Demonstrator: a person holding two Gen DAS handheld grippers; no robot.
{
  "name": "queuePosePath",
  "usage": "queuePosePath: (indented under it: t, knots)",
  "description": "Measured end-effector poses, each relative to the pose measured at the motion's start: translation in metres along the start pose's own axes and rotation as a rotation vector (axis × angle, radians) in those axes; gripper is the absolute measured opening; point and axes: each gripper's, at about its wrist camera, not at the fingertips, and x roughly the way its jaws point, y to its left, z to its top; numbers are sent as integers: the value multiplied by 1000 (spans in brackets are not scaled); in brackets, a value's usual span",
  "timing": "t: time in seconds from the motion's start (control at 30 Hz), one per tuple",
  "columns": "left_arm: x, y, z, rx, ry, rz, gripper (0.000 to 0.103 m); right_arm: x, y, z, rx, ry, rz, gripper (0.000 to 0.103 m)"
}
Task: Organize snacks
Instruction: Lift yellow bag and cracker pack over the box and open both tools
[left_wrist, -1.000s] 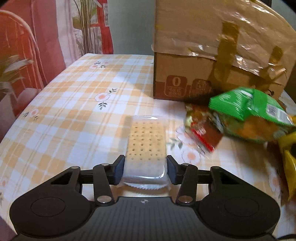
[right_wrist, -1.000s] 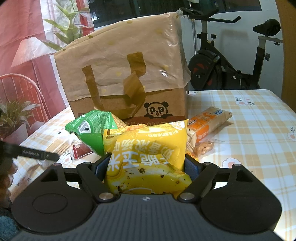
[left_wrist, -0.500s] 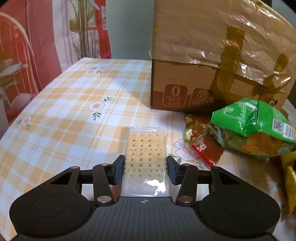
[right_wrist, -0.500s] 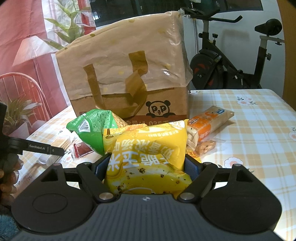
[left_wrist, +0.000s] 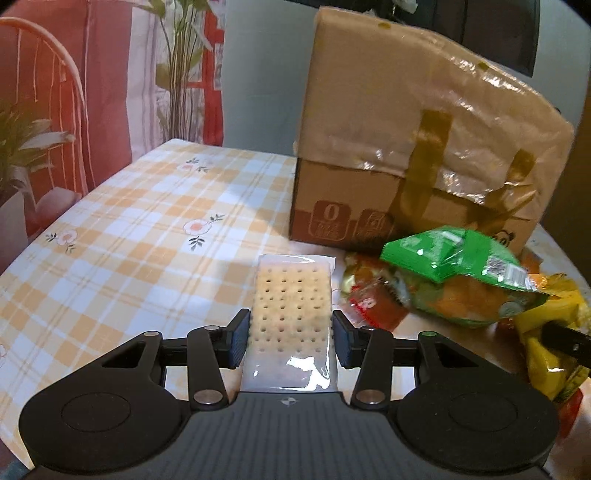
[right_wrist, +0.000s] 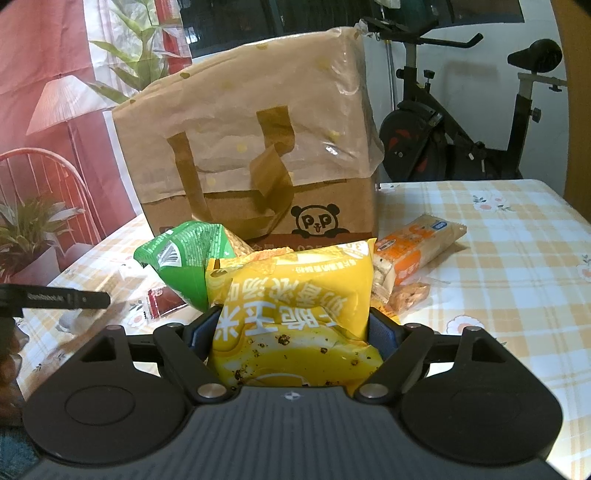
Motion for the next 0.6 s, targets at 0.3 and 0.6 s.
queuePosePath:
  t: [0.3,0.6]
  knots:
    - [-7,0,-4,-4,0,-1,49,-14,-7,4,34,-29,-54,82]
    - [-17,4,-5,-8,-25,1,49,-27,-4,10,29,-75,-62,82]
